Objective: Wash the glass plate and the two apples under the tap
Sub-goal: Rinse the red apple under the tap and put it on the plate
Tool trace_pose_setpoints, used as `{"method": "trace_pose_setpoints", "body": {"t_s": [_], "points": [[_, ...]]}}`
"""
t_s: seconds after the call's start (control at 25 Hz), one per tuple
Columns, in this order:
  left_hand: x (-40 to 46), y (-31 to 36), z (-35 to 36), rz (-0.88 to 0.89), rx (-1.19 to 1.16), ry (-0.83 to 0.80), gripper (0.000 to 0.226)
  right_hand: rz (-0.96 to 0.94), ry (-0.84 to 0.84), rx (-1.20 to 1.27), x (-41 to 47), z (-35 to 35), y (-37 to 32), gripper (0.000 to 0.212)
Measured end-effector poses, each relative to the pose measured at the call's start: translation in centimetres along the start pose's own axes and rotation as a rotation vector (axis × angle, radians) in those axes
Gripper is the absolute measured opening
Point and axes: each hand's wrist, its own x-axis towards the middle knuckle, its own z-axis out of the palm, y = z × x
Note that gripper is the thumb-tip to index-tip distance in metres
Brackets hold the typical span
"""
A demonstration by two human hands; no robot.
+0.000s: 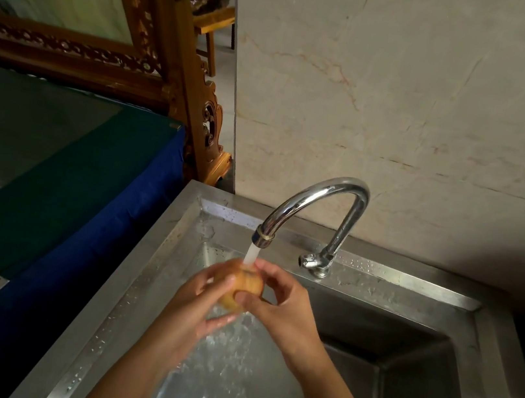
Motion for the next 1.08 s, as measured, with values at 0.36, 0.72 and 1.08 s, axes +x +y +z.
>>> {"method": "trace_pose_setpoints", "body": {"t_s": [0.36, 0.72, 1.08], "points": [[0.5, -0.8, 0.9, -0.175, -0.328, -0.005, 0.057, 0.177, 0.359, -0.001, 1.3, -4.5, 0.1, 0.031], [0.4, -0.9, -0.4, -0.089, -0.370, -0.070, 0.040, 0.408, 0.615, -0.174, 7.7, -6.0, 1.8, 0.026], [-2.2, 0.0, 0.2, -0.062, -0.269, -0.014, 0.051, 0.670, 0.537, -0.313, 4.2, -6.2, 3.6, 0.047]]}}
